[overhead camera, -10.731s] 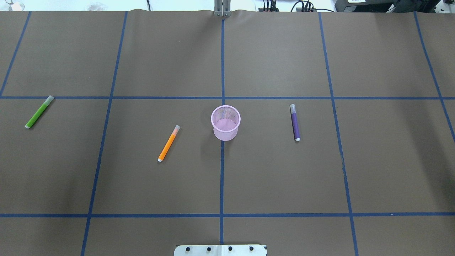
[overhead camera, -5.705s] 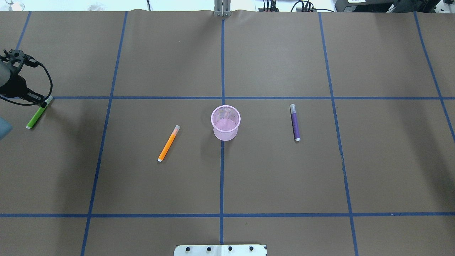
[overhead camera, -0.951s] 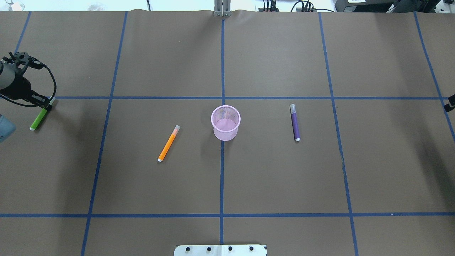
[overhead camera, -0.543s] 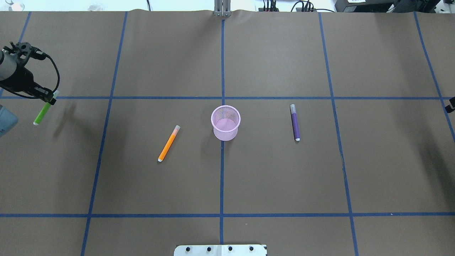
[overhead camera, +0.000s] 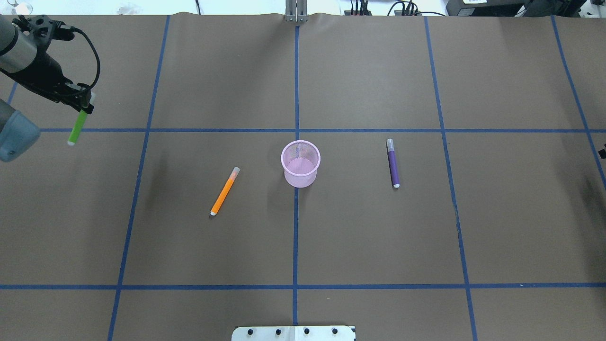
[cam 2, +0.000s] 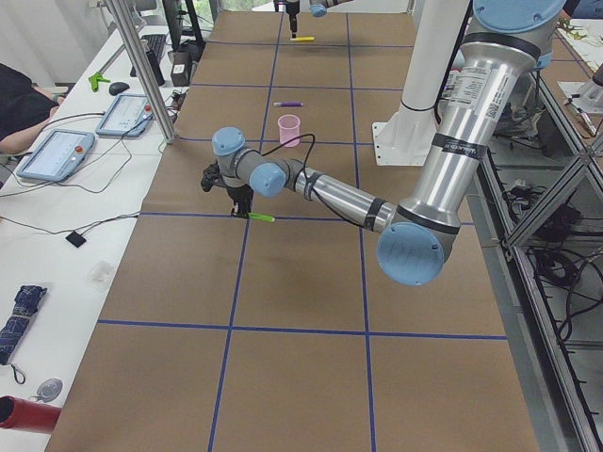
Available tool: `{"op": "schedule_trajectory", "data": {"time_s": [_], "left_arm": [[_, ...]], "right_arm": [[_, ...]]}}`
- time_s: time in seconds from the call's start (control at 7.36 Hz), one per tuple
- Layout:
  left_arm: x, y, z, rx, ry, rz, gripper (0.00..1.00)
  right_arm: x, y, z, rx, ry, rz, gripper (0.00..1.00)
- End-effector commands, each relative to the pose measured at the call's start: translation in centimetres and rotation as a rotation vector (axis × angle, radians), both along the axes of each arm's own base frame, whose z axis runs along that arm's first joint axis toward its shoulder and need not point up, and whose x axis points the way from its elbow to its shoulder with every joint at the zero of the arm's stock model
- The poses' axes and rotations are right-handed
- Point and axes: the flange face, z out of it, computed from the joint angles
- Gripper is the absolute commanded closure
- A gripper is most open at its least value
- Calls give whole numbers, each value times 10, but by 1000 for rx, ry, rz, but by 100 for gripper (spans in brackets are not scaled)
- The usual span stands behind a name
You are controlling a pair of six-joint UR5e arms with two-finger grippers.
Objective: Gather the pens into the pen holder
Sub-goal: 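Raise the green marker with the left gripper while right grasps yellow marker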
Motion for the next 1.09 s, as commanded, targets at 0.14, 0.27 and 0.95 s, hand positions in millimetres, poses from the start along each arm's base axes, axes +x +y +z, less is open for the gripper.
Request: {"op": "schedule_trajectory", "data": {"time_s": [0.14,0.27,0.95], "left_arm": [[10,-17,-56,-42,36,-78,100],[13,-24,-81,-63,38,-100,100],[31,-39,-140,-69,27,-228,100]], "right_arm": [[3,5,13,27,7,-5,0],[4,7,17,19,9,-6,0],[10,17,37,-13,12,8,1]]}}
